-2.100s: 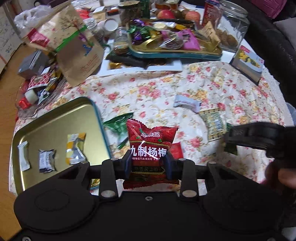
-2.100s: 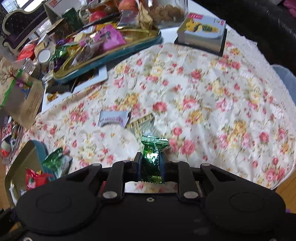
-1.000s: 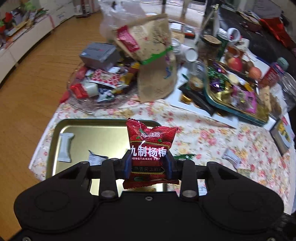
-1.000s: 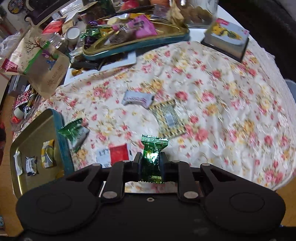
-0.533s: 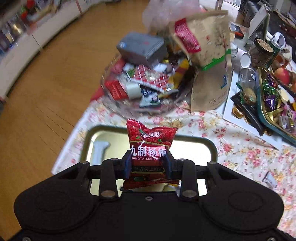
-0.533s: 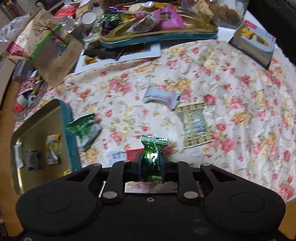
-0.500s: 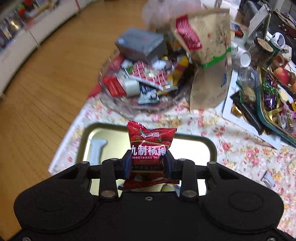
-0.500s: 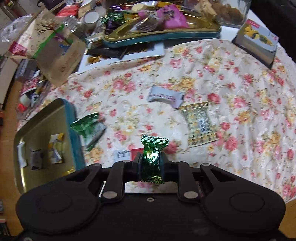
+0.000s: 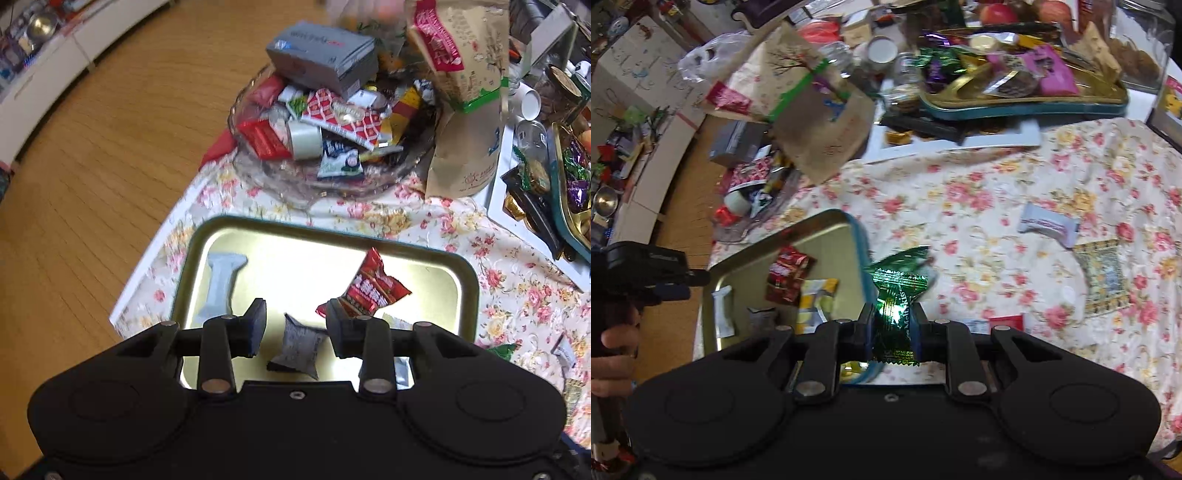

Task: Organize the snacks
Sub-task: 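Carry both snacks over the gold tray and open both tools to drop them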

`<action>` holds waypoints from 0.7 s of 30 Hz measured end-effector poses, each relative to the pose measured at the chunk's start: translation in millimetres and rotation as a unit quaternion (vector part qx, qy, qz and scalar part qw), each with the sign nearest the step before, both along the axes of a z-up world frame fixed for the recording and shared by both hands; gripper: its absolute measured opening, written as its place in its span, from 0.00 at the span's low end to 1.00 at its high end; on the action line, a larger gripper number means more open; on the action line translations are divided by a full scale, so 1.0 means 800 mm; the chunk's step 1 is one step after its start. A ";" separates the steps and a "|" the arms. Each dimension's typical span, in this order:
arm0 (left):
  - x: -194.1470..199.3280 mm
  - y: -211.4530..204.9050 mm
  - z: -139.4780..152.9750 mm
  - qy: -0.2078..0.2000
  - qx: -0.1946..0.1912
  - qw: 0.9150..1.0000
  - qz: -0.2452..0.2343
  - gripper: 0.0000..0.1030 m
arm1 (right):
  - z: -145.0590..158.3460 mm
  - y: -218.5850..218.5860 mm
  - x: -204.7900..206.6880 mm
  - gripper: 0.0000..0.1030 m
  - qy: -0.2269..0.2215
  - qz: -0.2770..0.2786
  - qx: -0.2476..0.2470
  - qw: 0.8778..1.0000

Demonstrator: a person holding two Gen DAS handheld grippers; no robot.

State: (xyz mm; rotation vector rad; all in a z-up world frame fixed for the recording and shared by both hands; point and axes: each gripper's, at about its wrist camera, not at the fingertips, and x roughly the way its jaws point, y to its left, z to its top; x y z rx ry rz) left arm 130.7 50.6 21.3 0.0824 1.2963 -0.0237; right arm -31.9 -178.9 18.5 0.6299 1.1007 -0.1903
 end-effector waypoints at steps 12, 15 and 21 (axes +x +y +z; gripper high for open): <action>-0.002 0.008 0.016 -0.011 -0.025 1.000 0.013 0.43 | 0.006 0.113 0.039 0.32 -0.062 0.110 -0.013 0.992; -0.002 0.005 0.018 -0.009 -0.028 0.999 0.014 0.43 | 0.008 0.125 0.041 0.36 -0.072 0.130 -0.006 0.989; -0.017 -0.020 0.025 -0.010 -0.035 0.999 -0.010 0.43 | 0.008 0.109 0.036 0.37 -0.075 0.114 -0.030 0.990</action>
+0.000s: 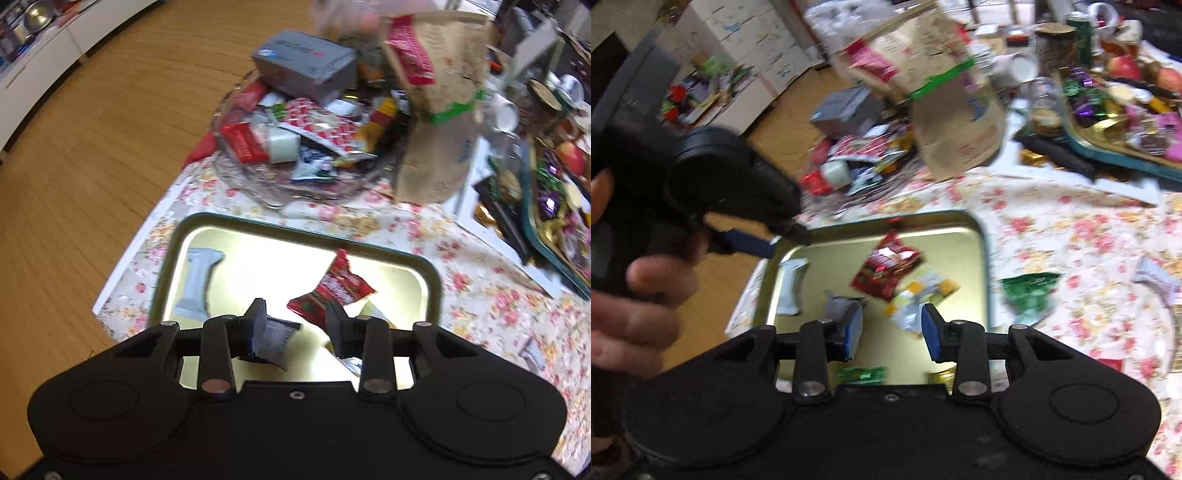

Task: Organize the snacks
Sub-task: 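Carry both snacks over the gold tray and open both tools to drop them, then move both open tools back to the snacks on the cloth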

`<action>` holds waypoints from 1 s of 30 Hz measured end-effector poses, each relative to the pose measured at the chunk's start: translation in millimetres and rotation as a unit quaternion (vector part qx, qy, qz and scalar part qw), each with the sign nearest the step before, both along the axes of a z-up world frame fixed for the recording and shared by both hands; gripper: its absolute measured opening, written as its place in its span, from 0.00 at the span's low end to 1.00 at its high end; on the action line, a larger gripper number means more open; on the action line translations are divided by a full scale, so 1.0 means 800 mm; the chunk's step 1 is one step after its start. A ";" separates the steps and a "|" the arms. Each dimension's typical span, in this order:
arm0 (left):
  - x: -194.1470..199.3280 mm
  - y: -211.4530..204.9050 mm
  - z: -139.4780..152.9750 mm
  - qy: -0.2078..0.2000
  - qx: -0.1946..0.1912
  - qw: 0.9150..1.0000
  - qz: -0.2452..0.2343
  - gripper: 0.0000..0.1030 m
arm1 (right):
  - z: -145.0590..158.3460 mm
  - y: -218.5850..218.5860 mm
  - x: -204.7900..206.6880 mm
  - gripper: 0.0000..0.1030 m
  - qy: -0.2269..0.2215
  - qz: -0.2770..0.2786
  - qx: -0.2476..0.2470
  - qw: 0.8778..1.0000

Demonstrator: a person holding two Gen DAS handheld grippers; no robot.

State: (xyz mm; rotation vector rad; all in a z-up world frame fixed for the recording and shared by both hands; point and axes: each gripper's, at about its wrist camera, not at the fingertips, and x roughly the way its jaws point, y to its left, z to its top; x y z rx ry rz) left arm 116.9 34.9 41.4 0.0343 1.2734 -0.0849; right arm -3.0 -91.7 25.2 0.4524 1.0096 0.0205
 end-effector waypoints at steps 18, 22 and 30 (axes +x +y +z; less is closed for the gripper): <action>-0.073 -0.154 0.003 -0.003 -0.051 0.985 -0.165 0.43 | -0.042 -0.207 -0.087 0.37 0.100 -0.247 -0.021 0.964; -0.079 -0.187 -0.021 0.001 -0.041 0.981 -0.187 0.43 | -0.030 -0.224 -0.107 0.37 0.087 -0.255 -0.029 0.963; -0.079 -0.219 -0.070 0.005 -0.007 0.980 -0.197 0.43 | -0.002 -0.246 -0.127 0.37 0.056 -0.260 -0.019 0.964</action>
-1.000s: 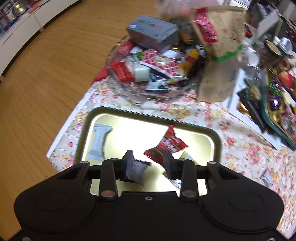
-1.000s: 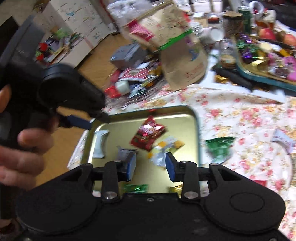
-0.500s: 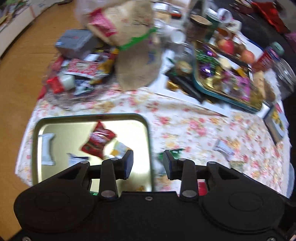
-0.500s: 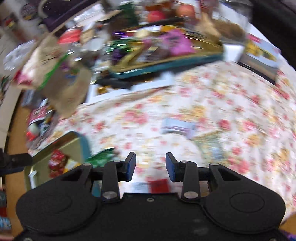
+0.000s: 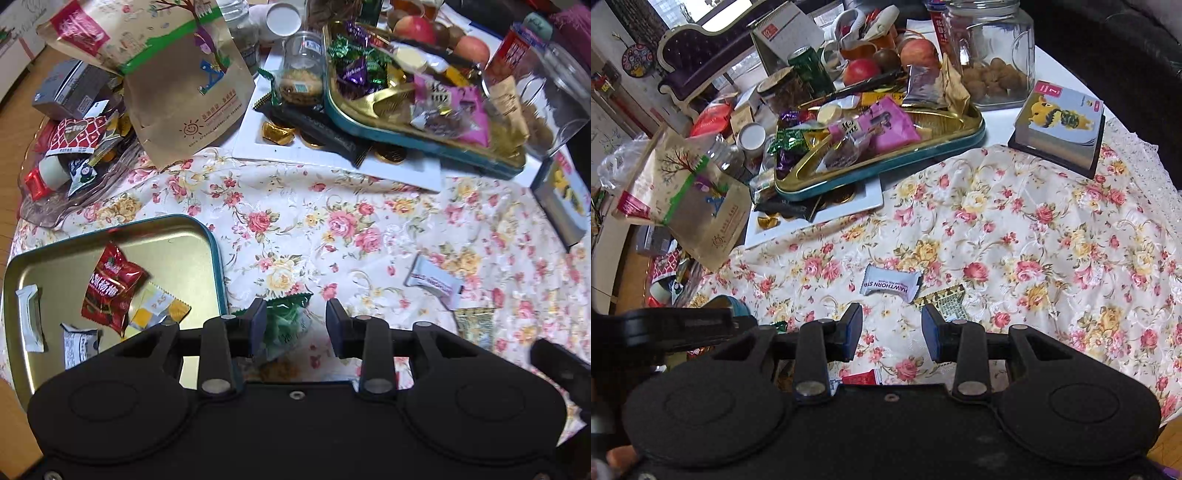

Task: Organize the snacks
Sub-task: 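Move both open tools back to the snacks on the cloth, then grasp the green leaf-shaped packet with the left tool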

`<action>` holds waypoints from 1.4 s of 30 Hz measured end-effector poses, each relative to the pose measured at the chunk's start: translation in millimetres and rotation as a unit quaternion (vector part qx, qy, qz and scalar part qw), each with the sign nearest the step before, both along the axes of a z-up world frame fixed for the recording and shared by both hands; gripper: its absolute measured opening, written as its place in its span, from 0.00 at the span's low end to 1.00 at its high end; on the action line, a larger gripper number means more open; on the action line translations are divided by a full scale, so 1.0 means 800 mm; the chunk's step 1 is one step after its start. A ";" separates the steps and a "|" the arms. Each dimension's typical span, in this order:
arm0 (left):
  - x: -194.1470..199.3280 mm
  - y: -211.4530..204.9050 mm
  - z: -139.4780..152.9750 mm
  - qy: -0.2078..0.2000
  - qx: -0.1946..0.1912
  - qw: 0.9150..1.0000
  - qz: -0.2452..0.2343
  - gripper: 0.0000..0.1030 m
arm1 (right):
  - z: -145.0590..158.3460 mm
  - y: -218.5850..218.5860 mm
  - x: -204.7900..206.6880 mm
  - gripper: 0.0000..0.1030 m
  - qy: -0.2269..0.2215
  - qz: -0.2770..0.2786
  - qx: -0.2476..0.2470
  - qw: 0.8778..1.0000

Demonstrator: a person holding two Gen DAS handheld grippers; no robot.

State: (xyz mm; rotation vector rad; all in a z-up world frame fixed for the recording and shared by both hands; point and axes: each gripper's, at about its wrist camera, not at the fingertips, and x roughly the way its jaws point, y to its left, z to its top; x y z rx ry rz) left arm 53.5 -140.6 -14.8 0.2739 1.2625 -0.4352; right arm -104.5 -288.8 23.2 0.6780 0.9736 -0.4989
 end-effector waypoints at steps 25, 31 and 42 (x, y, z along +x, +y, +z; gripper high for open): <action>-0.005 -0.037 -0.061 0.000 0.084 0.996 -0.015 0.43 | 0.024 -0.050 -0.044 0.38 -0.042 -0.044 0.054 0.997; -0.017 -0.043 -0.057 0.034 0.048 0.998 -0.027 0.43 | 0.024 -0.050 -0.044 0.39 -0.040 -0.047 0.055 0.997; -0.060 -0.066 -0.049 0.097 -0.014 0.992 -0.085 0.43 | 0.005 -0.060 -0.043 0.39 -0.018 -0.053 0.070 0.996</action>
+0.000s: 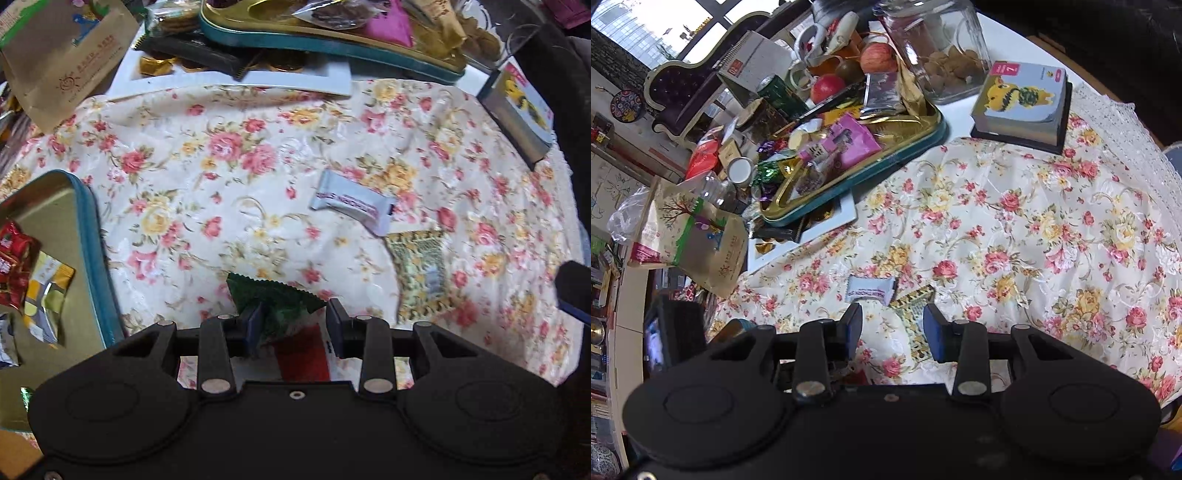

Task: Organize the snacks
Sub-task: 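Grasp the green leaf-shaped packet with the left tool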

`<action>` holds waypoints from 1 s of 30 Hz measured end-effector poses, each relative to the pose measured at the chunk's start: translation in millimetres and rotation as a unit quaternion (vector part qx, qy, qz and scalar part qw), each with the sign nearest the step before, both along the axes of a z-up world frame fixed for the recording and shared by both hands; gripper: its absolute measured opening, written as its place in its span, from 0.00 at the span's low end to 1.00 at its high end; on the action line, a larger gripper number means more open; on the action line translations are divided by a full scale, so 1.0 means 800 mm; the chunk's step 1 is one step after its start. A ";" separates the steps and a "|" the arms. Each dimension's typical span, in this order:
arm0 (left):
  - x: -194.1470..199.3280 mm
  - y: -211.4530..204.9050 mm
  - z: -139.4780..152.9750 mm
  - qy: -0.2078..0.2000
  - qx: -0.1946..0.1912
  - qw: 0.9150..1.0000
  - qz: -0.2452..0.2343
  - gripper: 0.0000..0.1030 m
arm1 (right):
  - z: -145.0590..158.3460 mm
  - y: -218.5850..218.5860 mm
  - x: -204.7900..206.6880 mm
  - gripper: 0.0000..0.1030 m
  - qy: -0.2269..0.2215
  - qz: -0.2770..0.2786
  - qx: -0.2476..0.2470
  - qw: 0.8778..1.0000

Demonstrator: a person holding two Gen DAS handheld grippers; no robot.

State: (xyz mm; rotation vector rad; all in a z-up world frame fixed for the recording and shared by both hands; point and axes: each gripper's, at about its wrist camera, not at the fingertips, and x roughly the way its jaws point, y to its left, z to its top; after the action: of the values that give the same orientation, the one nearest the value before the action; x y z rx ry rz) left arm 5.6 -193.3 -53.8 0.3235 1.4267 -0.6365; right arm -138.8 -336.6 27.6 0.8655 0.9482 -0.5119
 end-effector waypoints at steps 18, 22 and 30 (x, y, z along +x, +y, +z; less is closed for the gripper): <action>0.025 0.040 0.015 -0.037 0.038 0.990 0.132 0.42 | -0.055 0.004 0.068 0.39 0.067 0.006 -0.025 0.997; 0.032 0.048 0.016 -0.020 0.039 0.987 0.152 0.42 | -0.065 0.025 0.128 0.39 0.048 0.055 -0.035 0.997; 0.045 0.062 0.010 -0.012 0.058 0.983 0.174 0.42 | -0.106 0.033 0.188 0.38 0.067 0.076 -0.077 0.992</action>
State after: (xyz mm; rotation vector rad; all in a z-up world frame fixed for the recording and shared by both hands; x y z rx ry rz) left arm 41.6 -143.5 -45.6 0.1644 1.4556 -0.2639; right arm 11.4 -310.5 -57.1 0.6199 1.0741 -0.5091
